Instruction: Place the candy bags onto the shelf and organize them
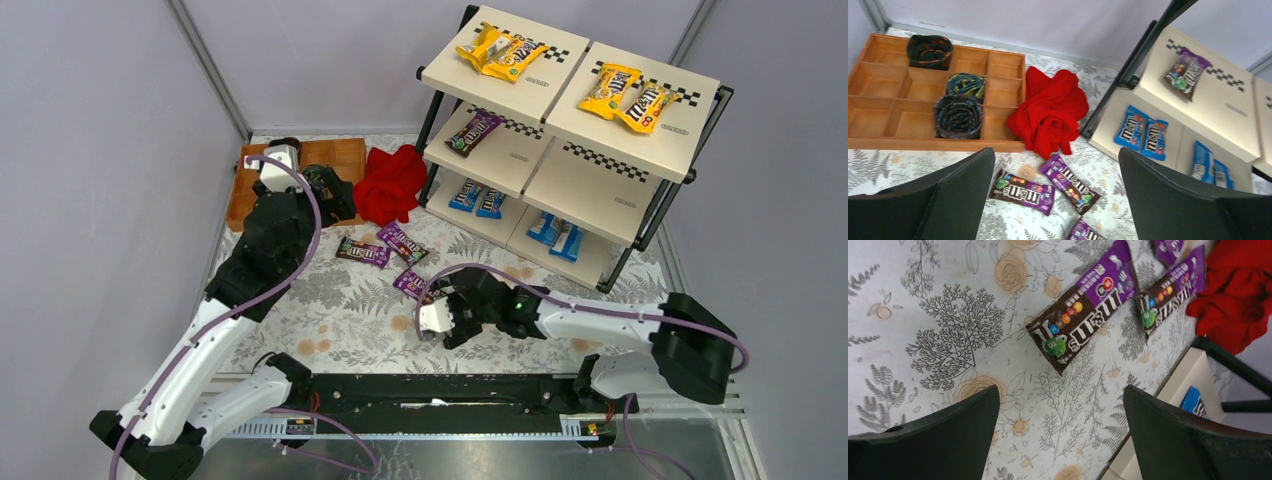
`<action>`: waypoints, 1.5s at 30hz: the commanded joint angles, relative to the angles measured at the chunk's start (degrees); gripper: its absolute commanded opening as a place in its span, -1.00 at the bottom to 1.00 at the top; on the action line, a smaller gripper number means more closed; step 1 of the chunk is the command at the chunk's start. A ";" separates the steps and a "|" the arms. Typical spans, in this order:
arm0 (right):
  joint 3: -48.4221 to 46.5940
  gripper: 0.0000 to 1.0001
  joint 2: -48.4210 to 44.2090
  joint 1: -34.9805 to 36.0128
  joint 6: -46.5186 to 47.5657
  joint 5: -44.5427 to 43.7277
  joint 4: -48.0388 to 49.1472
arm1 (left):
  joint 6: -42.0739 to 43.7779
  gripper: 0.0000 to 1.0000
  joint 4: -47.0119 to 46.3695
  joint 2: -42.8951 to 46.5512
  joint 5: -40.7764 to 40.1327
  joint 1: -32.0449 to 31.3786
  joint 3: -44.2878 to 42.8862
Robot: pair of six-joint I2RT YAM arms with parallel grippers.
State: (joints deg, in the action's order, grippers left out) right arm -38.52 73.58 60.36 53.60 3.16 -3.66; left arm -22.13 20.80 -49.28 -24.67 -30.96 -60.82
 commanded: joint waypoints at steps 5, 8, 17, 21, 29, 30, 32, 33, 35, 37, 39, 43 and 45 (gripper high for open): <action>6.37 0.74 3.86 1.56 21.77 -1.71 13.49 | 2.98 0.98 -4.36 5.21 -7.74 -0.20 3.15; 6.70 0.67 5.11 1.60 22.44 0.69 14.17 | 2.97 0.97 -4.54 5.99 -7.70 0.06 3.25; 9.20 0.32 15.32 1.60 25.67 2.51 29.56 | 3.45 0.98 -4.36 6.57 -10.33 -0.76 3.73; 8.37 0.17 21.86 1.58 27.82 1.69 35.24 | 3.50 0.97 -4.19 6.42 -11.29 -0.77 3.78; 9.06 -0.29 27.58 1.60 27.68 -1.96 47.79 | 3.59 0.97 -4.10 5.76 -12.07 -0.72 3.78; 9.31 -0.38 27.56 1.60 27.04 -2.27 49.28 | 3.54 0.97 -4.10 5.65 -12.03 -0.76 3.78; 9.60 -0.51 26.55 1.76 25.49 -2.59 50.72 | 3.50 0.98 -4.00 5.50 -11.86 -0.77 3.61; 9.63 -0.57 25.42 1.93 24.11 -2.49 50.41 | 3.50 0.97 -4.01 5.47 -11.82 -0.77 3.60; 9.13 -0.67 22.85 2.04 21.39 -1.56 48.48 | 3.50 0.97 -4.00 5.36 -12.10 -0.68 3.68; 8.10 -0.78 19.60 2.13 18.83 -0.40 44.40 | 3.50 0.97 -3.92 5.17 -12.24 -0.47 3.69; 6.56 -0.98 15.99 2.20 15.70 0.07 39.20 | 3.41 0.97 -3.85 5.08 -12.09 -0.29 3.69; 2.72 -1.00 7.80 2.22 6.73 -0.13 27.97 | 3.16 0.97 -3.87 4.74 -11.34 0.05 3.69; 1.03 -1.00 4.18 2.18 1.73 -0.40 23.05 | 3.02 0.97 -3.82 4.56 -11.12 0.53 3.76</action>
State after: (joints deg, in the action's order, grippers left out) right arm -32.86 85.06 61.93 67.07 1.67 29.34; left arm -19.40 18.96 -44.27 -35.81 -31.27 -57.47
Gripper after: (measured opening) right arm 0.011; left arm 0.987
